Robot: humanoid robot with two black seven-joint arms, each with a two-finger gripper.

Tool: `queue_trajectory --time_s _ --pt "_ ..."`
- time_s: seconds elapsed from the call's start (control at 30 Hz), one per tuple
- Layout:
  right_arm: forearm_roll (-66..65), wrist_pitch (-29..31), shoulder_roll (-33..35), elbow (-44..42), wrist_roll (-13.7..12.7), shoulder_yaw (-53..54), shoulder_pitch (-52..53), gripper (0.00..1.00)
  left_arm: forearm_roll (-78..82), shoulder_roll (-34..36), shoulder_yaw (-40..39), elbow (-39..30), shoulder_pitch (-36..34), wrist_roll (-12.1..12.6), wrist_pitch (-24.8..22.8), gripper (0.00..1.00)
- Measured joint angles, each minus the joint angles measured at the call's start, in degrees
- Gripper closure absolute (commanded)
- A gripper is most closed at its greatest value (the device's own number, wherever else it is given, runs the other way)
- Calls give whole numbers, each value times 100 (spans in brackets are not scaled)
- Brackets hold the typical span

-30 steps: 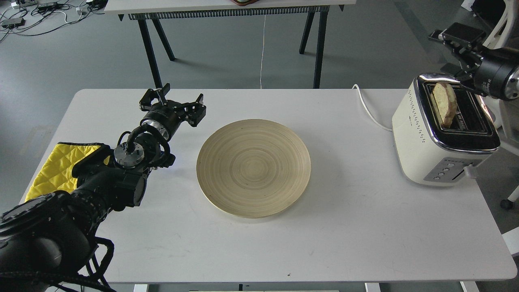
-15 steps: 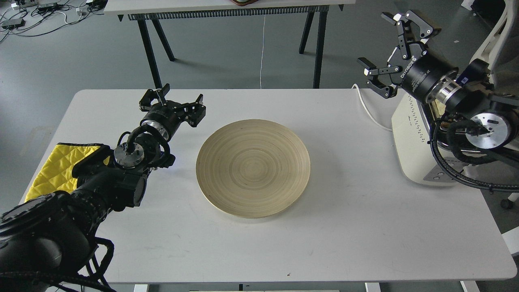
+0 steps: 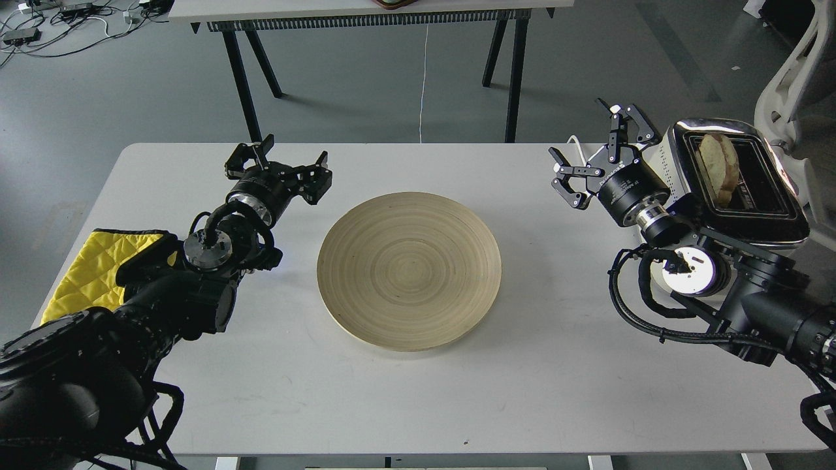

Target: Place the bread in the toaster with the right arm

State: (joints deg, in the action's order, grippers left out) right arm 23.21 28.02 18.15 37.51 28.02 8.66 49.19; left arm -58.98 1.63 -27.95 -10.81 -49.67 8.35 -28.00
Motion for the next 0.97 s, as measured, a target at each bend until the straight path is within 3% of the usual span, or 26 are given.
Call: queue_trajectory --time_s 0.97 --pt "-26 -3 -326 -123 -2 22 -102 2 0 -1 0 0 -7 -1 0 0"
